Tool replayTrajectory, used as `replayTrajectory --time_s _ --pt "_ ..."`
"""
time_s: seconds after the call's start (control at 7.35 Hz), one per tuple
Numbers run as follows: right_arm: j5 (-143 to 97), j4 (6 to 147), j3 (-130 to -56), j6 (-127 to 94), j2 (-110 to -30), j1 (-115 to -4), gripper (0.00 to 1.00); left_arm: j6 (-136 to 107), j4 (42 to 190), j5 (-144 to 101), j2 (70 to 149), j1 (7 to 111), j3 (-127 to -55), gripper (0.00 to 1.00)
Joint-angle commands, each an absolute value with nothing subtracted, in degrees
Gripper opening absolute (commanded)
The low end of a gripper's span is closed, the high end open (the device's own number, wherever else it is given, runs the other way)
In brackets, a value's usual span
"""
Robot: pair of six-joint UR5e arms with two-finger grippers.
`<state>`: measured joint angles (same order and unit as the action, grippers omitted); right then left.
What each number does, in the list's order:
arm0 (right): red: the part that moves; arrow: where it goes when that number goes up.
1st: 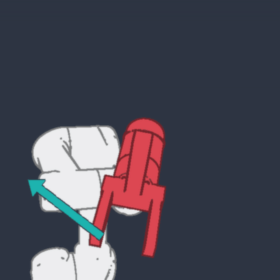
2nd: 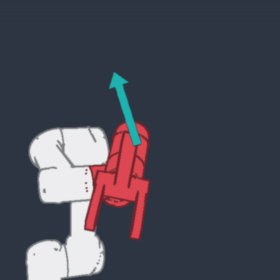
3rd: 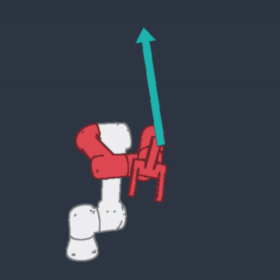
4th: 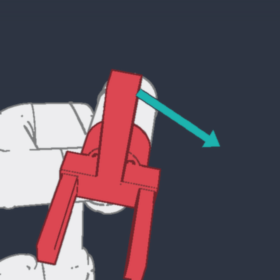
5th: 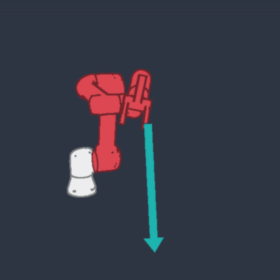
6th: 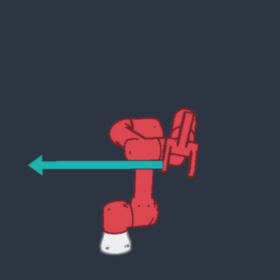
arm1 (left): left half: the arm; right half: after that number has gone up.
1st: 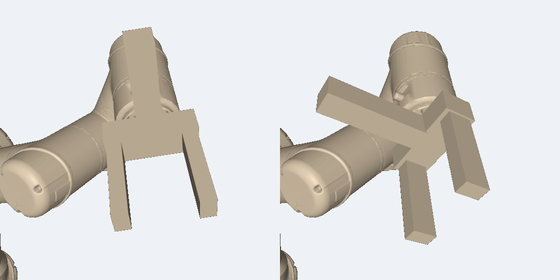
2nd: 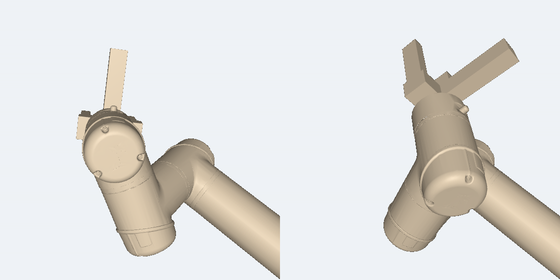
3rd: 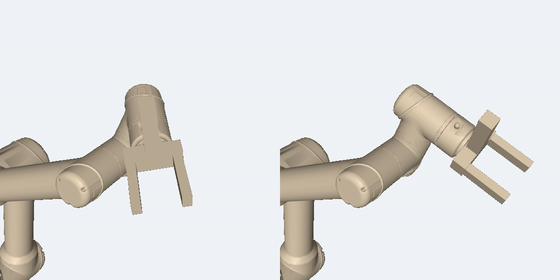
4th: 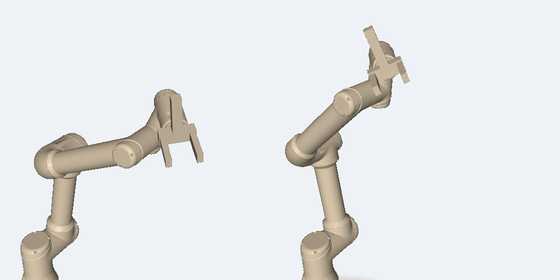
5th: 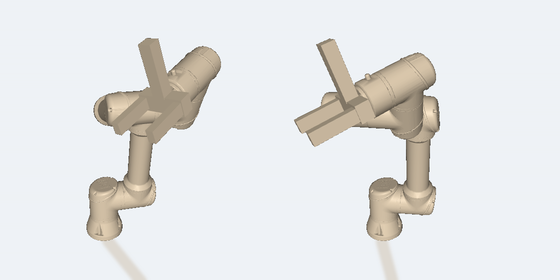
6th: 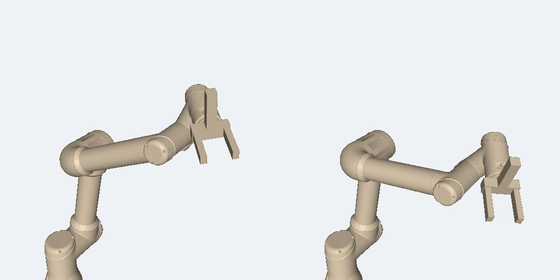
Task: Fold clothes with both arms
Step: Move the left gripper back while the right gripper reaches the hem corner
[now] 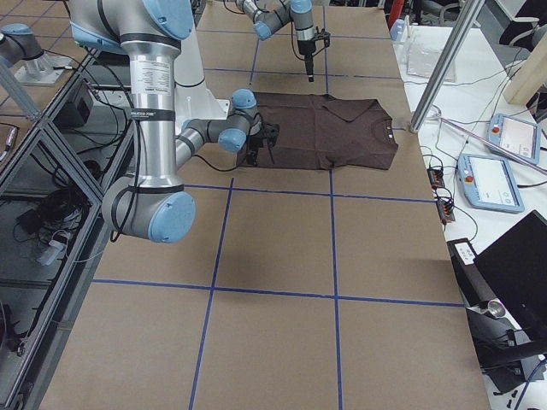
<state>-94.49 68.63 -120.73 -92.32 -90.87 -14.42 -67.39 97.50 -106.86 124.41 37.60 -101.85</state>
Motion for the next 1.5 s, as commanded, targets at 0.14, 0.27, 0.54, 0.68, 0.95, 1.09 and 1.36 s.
replayTrajectory --time_s 0.14,0.27,0.54,0.68,0.95,1.09,1.36 --pt "-89.4 68.6 -121.2 -97.0 -92.7 -6.7 1.0 -67.3 97.8 -107.0 124.2 37.4 -101.5 1.0" --pt "-89.9 68.6 -120.9 -96.9 -91.9 -6.7 1.0 -67.4 97.8 -107.1 124.2 37.4 -101.5 1.0" --pt "-90.1 68.6 -119.5 -96.6 -91.5 -7.7 1.0 -67.4 97.9 -107.0 124.2 37.4 -101.4 1.0" --pt "-90.1 68.6 -119.4 -96.5 -91.4 -8.8 1.0 -67.4 98.0 -107.0 124.2 37.4 -101.4 1.0" --pt "-91.1 68.7 -119.1 -96.2 -91.1 -11.2 1.0 -67.7 98.6 -107.0 124.2 37.4 -101.3 1.0" --pt "-91.2 68.7 -118.2 -96.2 -89.7 -11.3 1.0 -67.7 98.7 -107.0 124.2 37.4 -101.2 1.0" --pt "-91.3 68.9 -114.0 -96.5 -84.9 -11.4 1.0 -67.7 99.0 -107.0 124.1 37.4 -101.1 1.0"
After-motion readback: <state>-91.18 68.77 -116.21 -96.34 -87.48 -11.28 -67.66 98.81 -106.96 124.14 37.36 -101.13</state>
